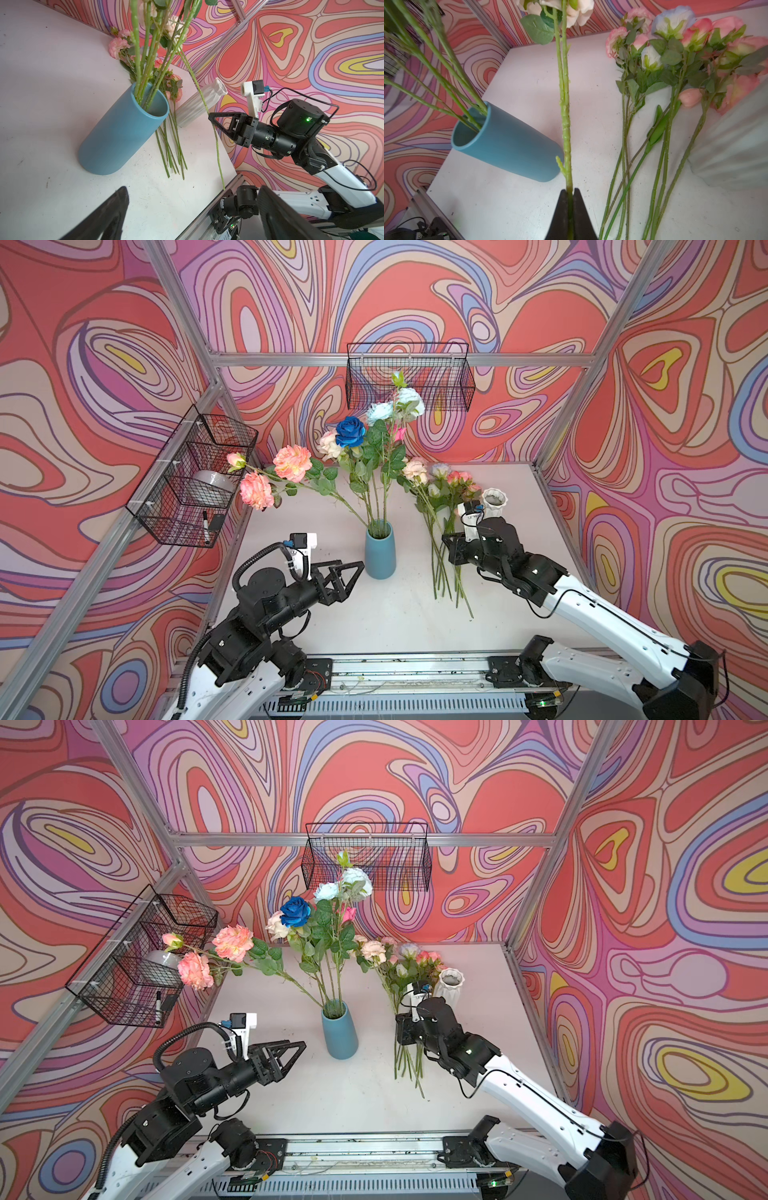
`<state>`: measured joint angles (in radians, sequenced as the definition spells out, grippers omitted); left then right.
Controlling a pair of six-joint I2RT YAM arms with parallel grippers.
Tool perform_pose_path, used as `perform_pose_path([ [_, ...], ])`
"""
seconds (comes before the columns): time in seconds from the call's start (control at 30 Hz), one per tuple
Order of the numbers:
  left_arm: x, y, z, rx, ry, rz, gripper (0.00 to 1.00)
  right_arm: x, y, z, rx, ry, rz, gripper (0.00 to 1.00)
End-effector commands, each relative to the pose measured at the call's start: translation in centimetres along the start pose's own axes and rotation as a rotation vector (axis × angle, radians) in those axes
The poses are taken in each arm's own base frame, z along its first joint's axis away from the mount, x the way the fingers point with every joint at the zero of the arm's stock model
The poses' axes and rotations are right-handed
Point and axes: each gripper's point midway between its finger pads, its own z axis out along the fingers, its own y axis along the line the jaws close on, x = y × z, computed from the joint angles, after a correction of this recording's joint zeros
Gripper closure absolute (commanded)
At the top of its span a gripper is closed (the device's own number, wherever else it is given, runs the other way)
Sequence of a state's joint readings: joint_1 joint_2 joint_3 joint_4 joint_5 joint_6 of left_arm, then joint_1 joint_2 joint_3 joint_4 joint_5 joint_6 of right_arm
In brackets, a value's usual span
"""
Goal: Arrange flowers in a vase
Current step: Pick up the flower from the flowers, then place the flower in the vase.
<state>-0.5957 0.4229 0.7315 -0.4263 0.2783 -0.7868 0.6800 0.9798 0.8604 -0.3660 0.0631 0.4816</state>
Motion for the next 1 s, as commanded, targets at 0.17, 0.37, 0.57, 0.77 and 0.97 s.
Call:
perform_pose_path([
  [0.17, -3.6, -5.6, -0.3, 0.176, -0.061, 0.019, 0.03, -7.5, 1.2, -6.7, -0.038, -0.303, 0.06, 1.0],
  [0.37, -5.2, -7.8, -0.3, 0.235, -0.085, 0.032, 0.04, -11.2, 2.0, -10.6, -0.072, -0.471, 0.056, 1.0],
  [0.57, -7.3, -11.4, -0.6, 0.335, -0.102, 0.066, 0.04, -14.1, 5.8, -13.0, -0.236, -0.562, -0.023, 1.0],
  [0.77, -9.7, -15.4, -0.8, 0.438, -0.119, 0.132, 0.06, -14.9, 11.2, -13.8, -0.495, -0.54, -0.124, 1.0],
  [0.97, -12.0, -17.6, 0.1, 0.45, -0.132, 0.206, 0.06, -15.1, 15.2, -14.1, -0.69, -0.495, -0.148, 1.0],
])
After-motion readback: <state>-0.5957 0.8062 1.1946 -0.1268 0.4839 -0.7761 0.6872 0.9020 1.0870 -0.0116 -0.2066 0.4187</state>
